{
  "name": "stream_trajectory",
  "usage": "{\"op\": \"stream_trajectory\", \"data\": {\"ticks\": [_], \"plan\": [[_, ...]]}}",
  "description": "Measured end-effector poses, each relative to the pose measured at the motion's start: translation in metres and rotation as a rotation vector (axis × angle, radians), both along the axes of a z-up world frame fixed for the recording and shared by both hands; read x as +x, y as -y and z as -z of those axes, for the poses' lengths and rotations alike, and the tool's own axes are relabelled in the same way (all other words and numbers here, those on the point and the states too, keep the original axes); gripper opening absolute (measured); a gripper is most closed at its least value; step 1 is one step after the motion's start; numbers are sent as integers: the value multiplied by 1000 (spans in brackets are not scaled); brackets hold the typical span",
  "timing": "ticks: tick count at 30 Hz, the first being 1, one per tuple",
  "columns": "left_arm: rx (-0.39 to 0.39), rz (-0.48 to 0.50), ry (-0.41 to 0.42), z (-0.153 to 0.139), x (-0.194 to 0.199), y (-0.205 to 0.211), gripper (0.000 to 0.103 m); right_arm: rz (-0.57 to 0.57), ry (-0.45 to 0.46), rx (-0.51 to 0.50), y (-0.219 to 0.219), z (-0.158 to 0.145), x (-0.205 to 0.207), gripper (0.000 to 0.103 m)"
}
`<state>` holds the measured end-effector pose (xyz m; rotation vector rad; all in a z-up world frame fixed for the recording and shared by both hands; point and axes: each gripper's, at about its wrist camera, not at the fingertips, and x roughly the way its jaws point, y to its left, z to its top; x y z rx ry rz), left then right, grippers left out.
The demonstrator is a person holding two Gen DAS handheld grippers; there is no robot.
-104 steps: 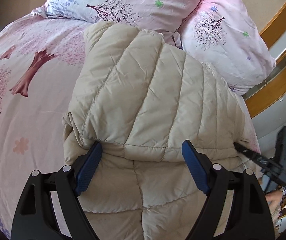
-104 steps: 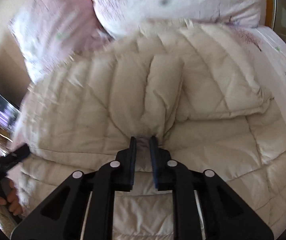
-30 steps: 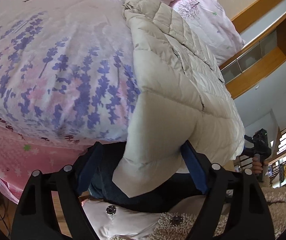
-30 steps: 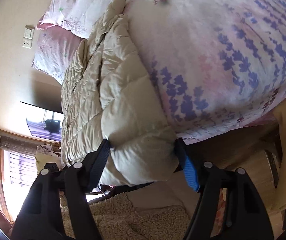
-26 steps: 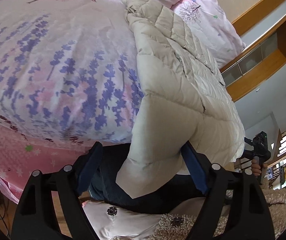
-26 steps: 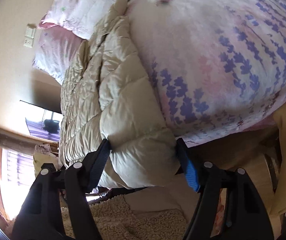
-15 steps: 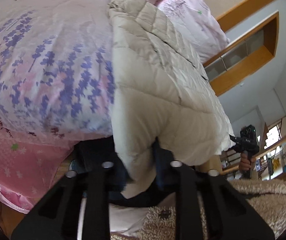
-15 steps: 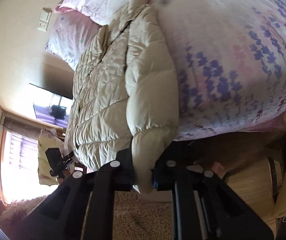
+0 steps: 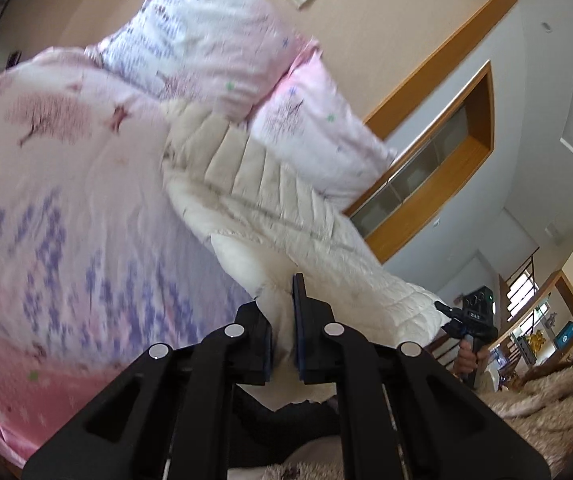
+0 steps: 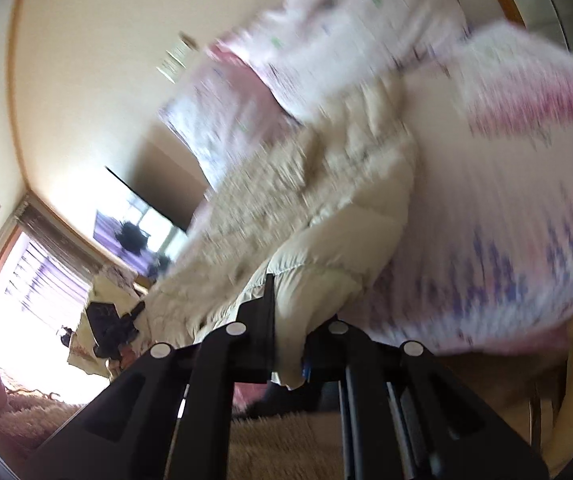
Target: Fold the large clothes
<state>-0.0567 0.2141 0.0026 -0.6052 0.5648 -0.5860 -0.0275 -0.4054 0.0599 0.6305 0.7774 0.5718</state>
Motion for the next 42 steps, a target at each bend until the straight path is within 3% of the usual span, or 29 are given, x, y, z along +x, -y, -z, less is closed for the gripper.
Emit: {"op": "stream_trajectory", "data": {"ticks": [8,14,22,30,35,42], "plan": [[-32,-17,118,-33,1,-6,7,86,162,32,8,-40,7,10],[-56,-20,183,-59,21,-12,7,162,269,-2,2,-73,25,10],[-95,-73,138,-81,89,-23,7,234,364,-136,-24,-104,78,10],[-65,-135,111,-108,173,-20,7,354,392,-200,-42,-117,170,10],[-81,-177,5,-90,240,-21,7,406,295,-235,-53,-92,247,10],[-120,-217,-229,-31,324,-18,7,468,-78,-279,-56,-8,353,10]]}}
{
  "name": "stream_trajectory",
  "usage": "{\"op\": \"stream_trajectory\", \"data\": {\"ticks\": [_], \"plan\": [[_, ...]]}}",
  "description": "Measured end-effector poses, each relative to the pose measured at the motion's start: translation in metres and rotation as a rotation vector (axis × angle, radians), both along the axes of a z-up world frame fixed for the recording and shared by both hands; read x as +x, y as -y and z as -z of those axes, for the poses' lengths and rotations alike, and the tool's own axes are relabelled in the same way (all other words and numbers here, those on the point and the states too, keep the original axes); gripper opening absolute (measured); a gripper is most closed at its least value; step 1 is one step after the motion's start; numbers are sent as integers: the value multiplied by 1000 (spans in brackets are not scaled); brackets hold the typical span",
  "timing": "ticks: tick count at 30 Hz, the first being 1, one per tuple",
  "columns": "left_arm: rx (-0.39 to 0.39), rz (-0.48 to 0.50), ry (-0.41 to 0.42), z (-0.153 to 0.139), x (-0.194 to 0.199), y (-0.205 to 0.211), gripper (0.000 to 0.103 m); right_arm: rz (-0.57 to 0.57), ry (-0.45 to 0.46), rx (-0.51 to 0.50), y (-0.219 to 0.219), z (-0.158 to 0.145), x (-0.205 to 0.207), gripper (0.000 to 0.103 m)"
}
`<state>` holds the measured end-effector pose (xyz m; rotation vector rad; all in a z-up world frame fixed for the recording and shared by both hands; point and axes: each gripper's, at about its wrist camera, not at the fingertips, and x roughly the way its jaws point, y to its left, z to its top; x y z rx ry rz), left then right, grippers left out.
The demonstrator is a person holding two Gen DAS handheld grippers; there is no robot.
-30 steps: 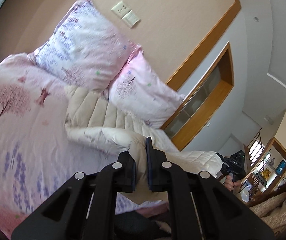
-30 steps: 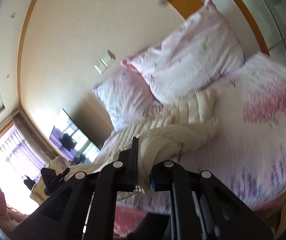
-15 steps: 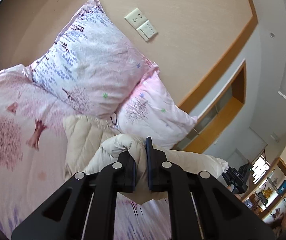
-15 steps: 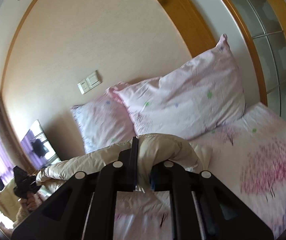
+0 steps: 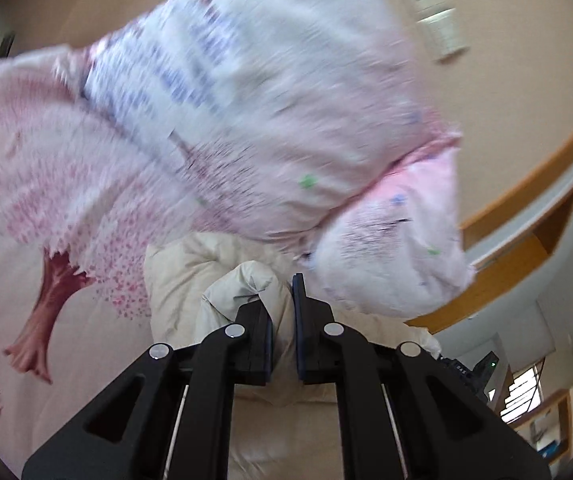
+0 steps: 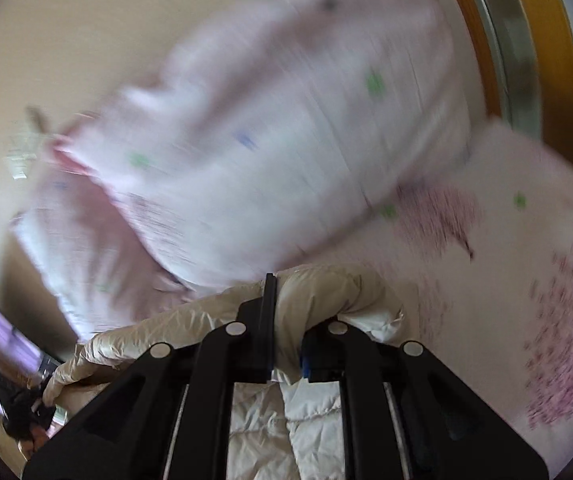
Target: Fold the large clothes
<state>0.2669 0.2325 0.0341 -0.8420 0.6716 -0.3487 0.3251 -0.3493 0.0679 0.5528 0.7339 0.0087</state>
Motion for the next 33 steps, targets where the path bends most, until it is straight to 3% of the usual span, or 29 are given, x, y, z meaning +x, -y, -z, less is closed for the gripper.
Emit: {"op": "stream_trajectory", "data": {"ticks": [4,6,8,10,11,13,18,21,25,26,27,28,31,33], "plan": [[-46,-7,-86,23,25,-1,7,51,-128,46,1,34,28,14],[-57,-5,-117,29,33,-1,10,77,-176,106,4,46,39,23],[-78,5,-143,35,40,-1,21,95,-190,188,10,54,47,54],[-130,14,-153,37,43,-3,42,106,-163,237,16,55,49,63],[-153,13,-150,37,44,-4,48,117,-139,248,20,52,49,64],[-179,5,-126,31,39,-10,66,127,-82,234,29,43,44,68],[-65,-40,-94,14,18,-22,71,94,-72,51,38,26,19,69],[58,-71,-146,16,14,-24,71,30,-122,1,39,34,12,66],[175,-19,-219,30,23,-8,66,-28,-200,-14,33,48,19,59],[189,0,-225,32,26,-2,63,-56,-222,-9,28,54,24,47],[202,16,-227,34,28,4,55,-72,-233,-8,24,58,27,35],[218,26,-227,34,32,9,45,-85,-241,-15,19,59,27,10],[245,10,-224,32,39,14,23,-47,-174,-40,14,54,24,6],[232,-4,-230,32,42,11,14,3,-157,-36,17,52,21,6]]}}
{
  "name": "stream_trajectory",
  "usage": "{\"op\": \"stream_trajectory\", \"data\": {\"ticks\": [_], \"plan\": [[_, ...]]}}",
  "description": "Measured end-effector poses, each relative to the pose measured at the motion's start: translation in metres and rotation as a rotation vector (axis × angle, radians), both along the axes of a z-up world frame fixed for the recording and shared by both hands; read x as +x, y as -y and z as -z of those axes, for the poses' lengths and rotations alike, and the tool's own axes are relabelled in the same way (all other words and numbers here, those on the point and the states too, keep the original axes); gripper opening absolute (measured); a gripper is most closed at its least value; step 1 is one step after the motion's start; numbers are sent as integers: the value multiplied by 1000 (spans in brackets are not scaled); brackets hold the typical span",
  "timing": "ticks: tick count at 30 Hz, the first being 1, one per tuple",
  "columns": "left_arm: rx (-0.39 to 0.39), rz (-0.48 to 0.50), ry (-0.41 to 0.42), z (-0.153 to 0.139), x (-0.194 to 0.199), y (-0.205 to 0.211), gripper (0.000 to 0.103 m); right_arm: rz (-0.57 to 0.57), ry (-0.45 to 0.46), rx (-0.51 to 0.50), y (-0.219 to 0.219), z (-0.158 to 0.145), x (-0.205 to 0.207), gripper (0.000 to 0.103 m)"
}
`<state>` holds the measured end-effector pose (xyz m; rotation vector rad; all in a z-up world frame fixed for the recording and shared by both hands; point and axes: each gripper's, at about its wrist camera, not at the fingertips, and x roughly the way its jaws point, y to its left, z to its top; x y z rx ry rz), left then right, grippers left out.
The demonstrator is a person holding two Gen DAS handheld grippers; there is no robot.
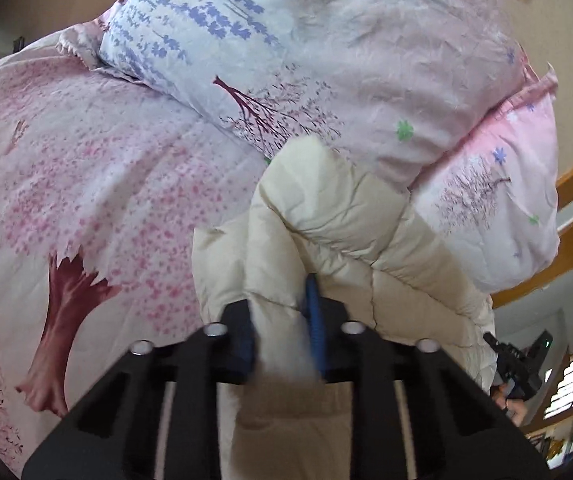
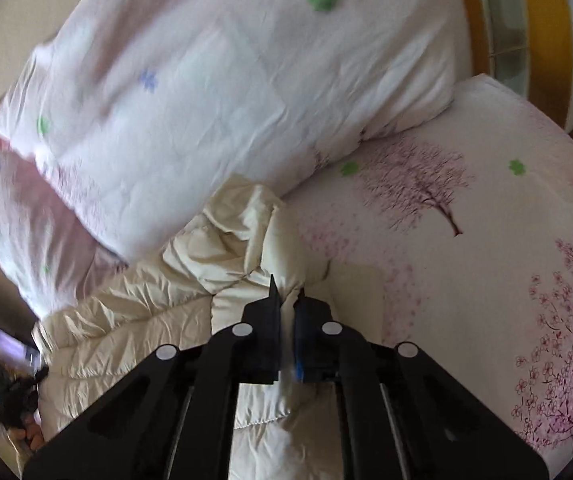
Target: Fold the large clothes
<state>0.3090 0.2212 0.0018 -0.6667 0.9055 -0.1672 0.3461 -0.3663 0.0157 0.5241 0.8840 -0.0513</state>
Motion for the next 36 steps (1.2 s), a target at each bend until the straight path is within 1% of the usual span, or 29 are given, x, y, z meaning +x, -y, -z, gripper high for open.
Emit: {"op": "stream_trajectory", "data": {"ticks": [2,6,8,10,12,13,14,15,16,18,20,22,23,24,26,28,32,36], "plan": [[3,-8,-9,1,3,-2,12,29,-33,-6,2,6,2,5],[40,-21,-37,6,9,3,12,68,-158,-57,-3,27,12,5],[68,-32,-52,9,14,6,12,69,-210,-88,-10,35,18,7],[93,-35,-57,9,18,9,12,59,-236,-127,-16,37,23,10],[107,-31,-38,5,15,10,12,48,-223,-178,-19,29,17,15],[114,-25,-16,0,9,9,14,52,-205,-193,-19,23,12,23],[131,-28,6,-6,3,7,16,58,-160,-217,-22,12,0,31],[147,-30,23,-11,-3,7,24,51,-116,-228,-24,3,-10,33],[180,-35,50,-20,-12,8,39,31,-61,-237,-28,-8,-24,33],[218,-38,112,-34,-30,12,51,-20,-13,-223,-35,-19,-40,33],[230,-14,151,-41,-38,21,52,-84,6,-205,-48,-23,-56,33],[218,28,163,-43,-44,31,54,-125,-6,-207,-55,-20,-62,33],[214,49,147,-40,-40,40,54,-142,-28,-212,-59,-14,-62,32],[213,65,114,-33,-36,45,54,-144,-50,-221,-60,-8,-61,32],[216,72,76,-21,-33,46,54,-129,-117,-231,-60,11,-51,27],[212,70,45,-8,-28,46,54,-120,-175,-193,-56,31,-45,24],[218,66,22,7,-20,48,53,-114,-186,-162,-54,42,-40,24],[216,45,18,17,-18,46,53,-113,-176,-164,-56,45,-38,24]]}}
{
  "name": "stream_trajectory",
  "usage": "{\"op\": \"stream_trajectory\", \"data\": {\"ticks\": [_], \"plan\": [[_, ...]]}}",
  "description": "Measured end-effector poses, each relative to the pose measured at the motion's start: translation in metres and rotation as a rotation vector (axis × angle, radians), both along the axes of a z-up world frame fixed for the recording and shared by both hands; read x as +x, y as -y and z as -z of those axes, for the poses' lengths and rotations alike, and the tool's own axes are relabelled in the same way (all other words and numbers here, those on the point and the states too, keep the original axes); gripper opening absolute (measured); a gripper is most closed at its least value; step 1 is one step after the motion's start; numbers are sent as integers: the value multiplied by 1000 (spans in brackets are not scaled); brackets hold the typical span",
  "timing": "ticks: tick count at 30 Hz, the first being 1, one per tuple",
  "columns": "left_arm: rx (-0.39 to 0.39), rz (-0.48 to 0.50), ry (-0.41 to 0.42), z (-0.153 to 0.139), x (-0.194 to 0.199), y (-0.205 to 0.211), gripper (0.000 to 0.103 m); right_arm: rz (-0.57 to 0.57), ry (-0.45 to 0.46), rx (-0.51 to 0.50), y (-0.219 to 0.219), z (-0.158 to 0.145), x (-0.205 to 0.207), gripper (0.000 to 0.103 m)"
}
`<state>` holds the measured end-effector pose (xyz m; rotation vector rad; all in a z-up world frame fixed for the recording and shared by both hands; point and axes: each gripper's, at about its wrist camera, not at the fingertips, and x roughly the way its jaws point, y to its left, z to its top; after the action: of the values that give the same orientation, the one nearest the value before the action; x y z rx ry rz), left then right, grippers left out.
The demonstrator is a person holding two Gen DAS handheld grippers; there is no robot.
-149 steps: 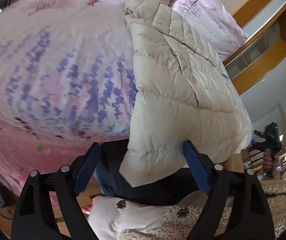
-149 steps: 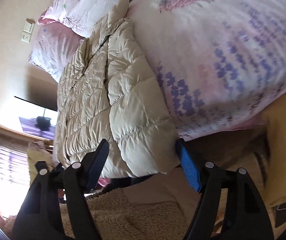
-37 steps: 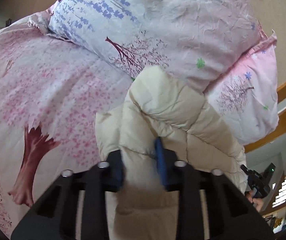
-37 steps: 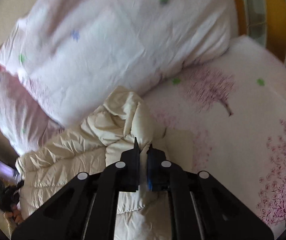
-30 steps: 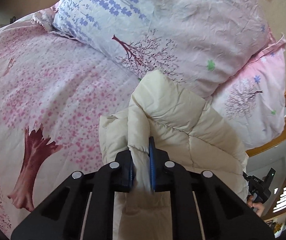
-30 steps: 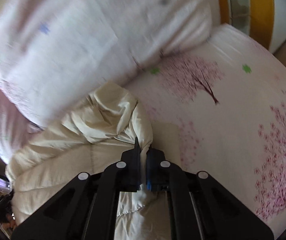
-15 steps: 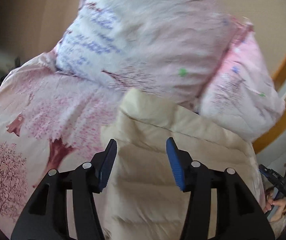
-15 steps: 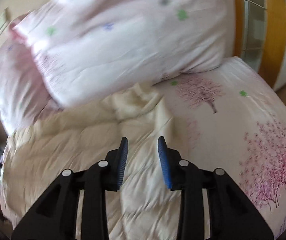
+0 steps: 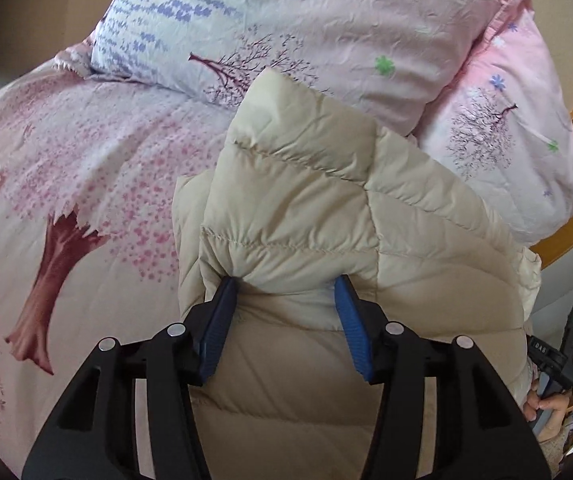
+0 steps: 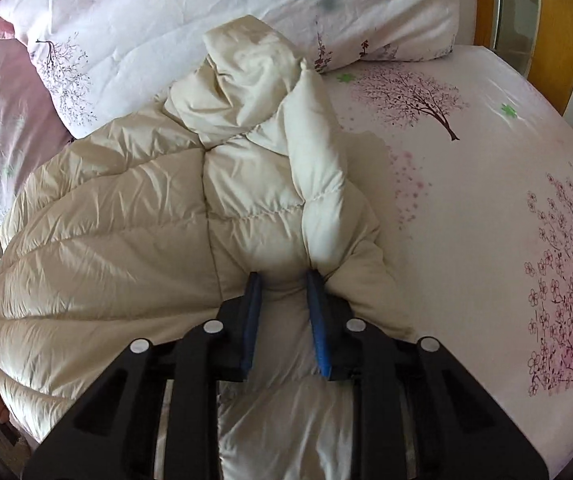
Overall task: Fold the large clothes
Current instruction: 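Lay the hem over the jacket body and open both grippers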
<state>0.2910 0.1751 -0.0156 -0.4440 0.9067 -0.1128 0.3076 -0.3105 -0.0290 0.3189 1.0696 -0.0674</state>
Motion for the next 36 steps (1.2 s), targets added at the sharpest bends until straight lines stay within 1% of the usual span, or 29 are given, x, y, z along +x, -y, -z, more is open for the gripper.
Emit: {"op": "stream_trajectory", "data": {"ticks": [2,6,8,9,10,11,12,13,14,17,21,22,24,26,28,32,33,34,36], "plan": [[0,-6,1,1,-2,-1,53,-5,0,7,1,0,0,24],[-30,-39,4,2,-5,-13,43,9,-15,51,13,-4,-7,23],[-41,-36,11,1,-10,-14,43,23,-6,69,19,-6,-13,23],[-50,-37,11,0,-14,-15,44,27,7,78,22,-11,-18,25],[-76,-29,11,-3,-20,-17,48,28,22,93,24,-16,-24,32],[-101,-19,16,-6,-26,-19,50,32,45,123,28,-22,-33,43],[-125,-13,26,-9,-33,-22,58,45,74,172,35,-29,-45,48],[-149,-14,43,-14,-44,-27,65,55,83,196,38,-29,-53,54],[-161,-20,51,-17,-52,-31,67,75,87,234,45,-31,-62,56],[-206,-48,56,-22,-78,-47,69,141,70,314,61,-31,-84,60],[-280,-103,13,-11,-112,-67,69,255,16,418,80,-19,-110,63],[-303,-119,-8,-5,-122,-70,69,277,6,451,84,-14,-116,64],[-351,-129,-34,3,-132,-73,69,300,-15,559,87,-4,-127,65],[-405,-127,-60,11,-136,-69,69,304,-23,631,88,6,-129,70],[-430,-129,-78,16,-139,-62,69,313,-41,647,84,8,-129,71],[-474,-130,-98,20,-145,-45,69,382,-58,700,89,10,-149,71],[-486,-132,-96,20,-145,-41,69,385,-34,717,89,8,-153,72],[-493,-127,-92,20,-143,-37,69,366,-24,723,86,7,-153,75],[-483,-133,-96,20,-138,-31,69,345,-36,730,82,9,-149,76]]}}
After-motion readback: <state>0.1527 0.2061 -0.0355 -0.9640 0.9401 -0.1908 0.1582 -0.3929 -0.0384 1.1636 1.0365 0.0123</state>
